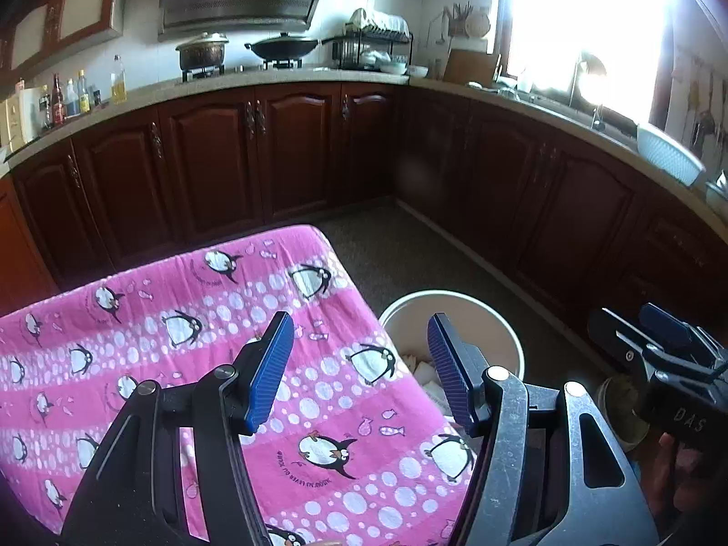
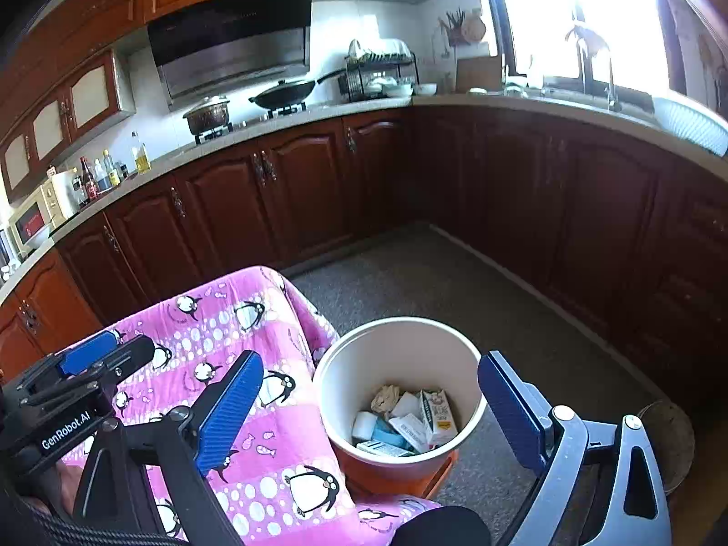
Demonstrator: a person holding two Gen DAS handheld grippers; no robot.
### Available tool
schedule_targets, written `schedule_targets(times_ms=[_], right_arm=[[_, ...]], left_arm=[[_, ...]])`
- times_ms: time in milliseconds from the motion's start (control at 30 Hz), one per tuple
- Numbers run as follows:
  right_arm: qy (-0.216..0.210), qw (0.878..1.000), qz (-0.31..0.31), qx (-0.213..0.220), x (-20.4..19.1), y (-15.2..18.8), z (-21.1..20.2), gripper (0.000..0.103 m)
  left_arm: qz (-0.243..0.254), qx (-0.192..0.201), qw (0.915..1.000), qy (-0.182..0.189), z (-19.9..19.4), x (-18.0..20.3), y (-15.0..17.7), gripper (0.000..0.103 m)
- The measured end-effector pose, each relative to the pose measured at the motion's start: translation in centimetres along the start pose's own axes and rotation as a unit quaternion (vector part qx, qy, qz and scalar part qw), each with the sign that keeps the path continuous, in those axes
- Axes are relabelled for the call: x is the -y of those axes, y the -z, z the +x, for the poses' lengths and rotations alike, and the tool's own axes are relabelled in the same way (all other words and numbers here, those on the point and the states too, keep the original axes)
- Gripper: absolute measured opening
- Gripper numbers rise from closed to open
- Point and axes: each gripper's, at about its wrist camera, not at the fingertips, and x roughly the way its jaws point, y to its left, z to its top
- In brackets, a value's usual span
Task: Collect trash
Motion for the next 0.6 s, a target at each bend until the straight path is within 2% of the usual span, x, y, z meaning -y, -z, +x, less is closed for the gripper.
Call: schedule_targets(times_ms=[200, 600], right_arm=[[0.006, 1.0, 0.003, 0.011, -0.1, -0.2, -1.3, 0.095], [0.02, 1.0, 0.001, 0.022, -0.4, -0.6, -2.4, 0.095]], left_arm=[[0.003, 0.021, 0.9998, -0.005, -1.6, 0.3, -0.2, 0.06], [0.003, 0.035, 0.9993, -0.013, -2.4, 0.6, -0.3, 0.06]])
